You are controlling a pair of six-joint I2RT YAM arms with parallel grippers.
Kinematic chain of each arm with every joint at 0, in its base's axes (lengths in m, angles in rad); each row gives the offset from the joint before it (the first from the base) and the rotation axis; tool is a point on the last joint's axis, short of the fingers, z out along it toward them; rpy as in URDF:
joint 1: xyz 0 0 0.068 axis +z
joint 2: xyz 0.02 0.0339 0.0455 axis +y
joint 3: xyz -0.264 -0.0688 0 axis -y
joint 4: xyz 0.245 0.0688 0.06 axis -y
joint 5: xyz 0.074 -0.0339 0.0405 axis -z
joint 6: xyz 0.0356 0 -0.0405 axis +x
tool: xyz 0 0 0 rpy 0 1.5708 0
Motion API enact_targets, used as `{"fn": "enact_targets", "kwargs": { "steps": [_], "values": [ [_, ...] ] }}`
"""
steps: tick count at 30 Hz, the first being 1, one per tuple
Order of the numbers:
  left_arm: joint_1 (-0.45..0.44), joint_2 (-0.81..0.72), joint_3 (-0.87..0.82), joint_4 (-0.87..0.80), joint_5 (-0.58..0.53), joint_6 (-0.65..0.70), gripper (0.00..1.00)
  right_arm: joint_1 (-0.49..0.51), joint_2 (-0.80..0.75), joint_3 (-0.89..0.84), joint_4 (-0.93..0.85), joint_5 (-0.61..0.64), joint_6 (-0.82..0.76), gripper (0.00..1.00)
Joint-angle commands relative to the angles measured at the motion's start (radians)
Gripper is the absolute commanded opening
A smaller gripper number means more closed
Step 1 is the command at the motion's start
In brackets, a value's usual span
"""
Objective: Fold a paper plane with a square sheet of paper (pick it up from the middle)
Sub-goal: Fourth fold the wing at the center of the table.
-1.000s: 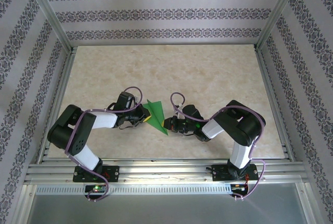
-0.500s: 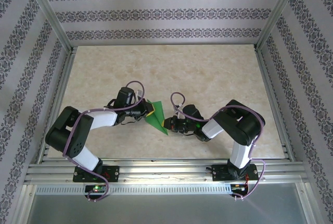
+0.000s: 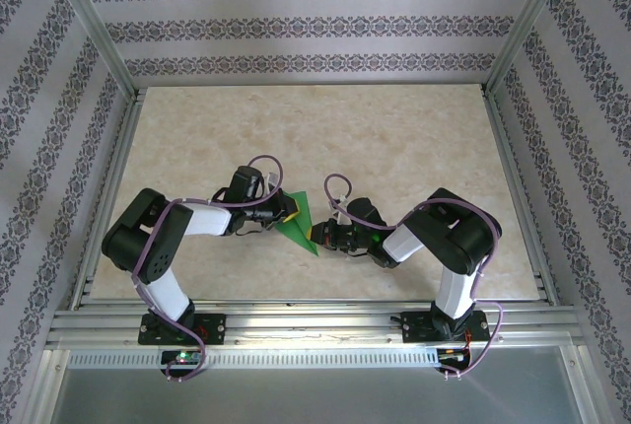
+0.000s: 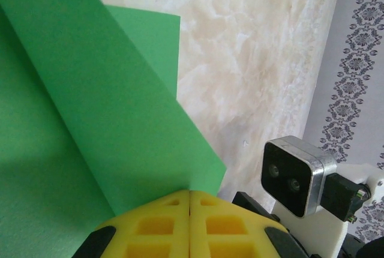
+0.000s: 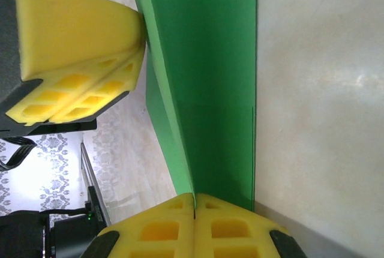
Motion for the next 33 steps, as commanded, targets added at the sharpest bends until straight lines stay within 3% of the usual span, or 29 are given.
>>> {"fn": "enact_targets", "kwargs": {
  "steps": [1,33],
  "values": [
    [-0.01,0.021,0.03,0.036,-0.018,-0.006,0.05,-0.02,0.033,-0.024,-0.05,0.015,0.001,0.0],
    [-0.009,0.083,0.059,0.002,-0.038,0.015,0.05,-0.037,0.053,-0.022,-0.06,-0.007,0.01,0.0]
  ]
}}
